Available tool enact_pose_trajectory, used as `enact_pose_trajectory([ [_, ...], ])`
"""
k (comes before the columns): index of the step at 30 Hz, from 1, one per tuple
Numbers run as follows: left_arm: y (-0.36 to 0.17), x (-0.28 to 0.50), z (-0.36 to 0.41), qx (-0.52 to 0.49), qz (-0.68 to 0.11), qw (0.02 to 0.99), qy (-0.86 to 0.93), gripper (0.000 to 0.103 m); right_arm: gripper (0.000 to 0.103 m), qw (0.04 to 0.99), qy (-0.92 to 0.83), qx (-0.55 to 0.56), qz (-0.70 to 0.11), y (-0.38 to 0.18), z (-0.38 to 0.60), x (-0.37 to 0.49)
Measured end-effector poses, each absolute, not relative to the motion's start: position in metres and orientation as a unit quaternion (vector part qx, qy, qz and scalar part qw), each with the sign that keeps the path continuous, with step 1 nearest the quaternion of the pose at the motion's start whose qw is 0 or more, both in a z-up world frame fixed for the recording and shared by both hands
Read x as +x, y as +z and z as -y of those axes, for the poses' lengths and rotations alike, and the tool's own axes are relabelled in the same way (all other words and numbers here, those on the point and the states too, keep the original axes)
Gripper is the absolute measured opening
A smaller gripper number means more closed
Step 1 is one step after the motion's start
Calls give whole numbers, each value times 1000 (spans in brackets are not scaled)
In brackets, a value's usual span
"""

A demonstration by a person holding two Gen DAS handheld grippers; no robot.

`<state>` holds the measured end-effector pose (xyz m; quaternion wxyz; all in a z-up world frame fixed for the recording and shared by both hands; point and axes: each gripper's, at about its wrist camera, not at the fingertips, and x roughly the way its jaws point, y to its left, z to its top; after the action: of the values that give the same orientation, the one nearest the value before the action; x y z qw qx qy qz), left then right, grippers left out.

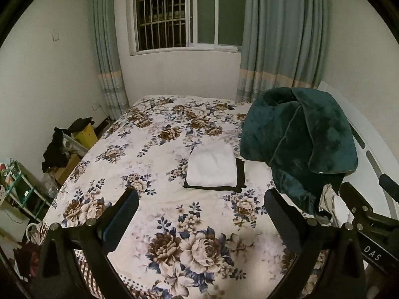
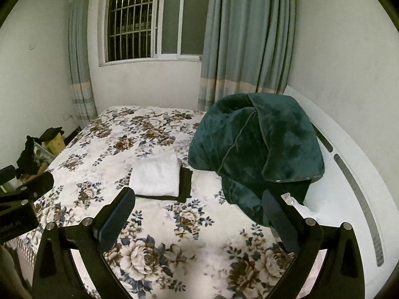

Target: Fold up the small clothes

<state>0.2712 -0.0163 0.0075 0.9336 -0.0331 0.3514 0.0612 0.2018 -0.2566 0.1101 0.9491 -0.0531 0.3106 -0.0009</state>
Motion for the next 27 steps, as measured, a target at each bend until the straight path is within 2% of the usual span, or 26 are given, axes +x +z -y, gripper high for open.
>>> enact_pose_trajectory([
  [27, 26, 251, 15, -31, -320, 944, 71, 103, 103, 958, 22, -51, -280, 138, 260, 202],
])
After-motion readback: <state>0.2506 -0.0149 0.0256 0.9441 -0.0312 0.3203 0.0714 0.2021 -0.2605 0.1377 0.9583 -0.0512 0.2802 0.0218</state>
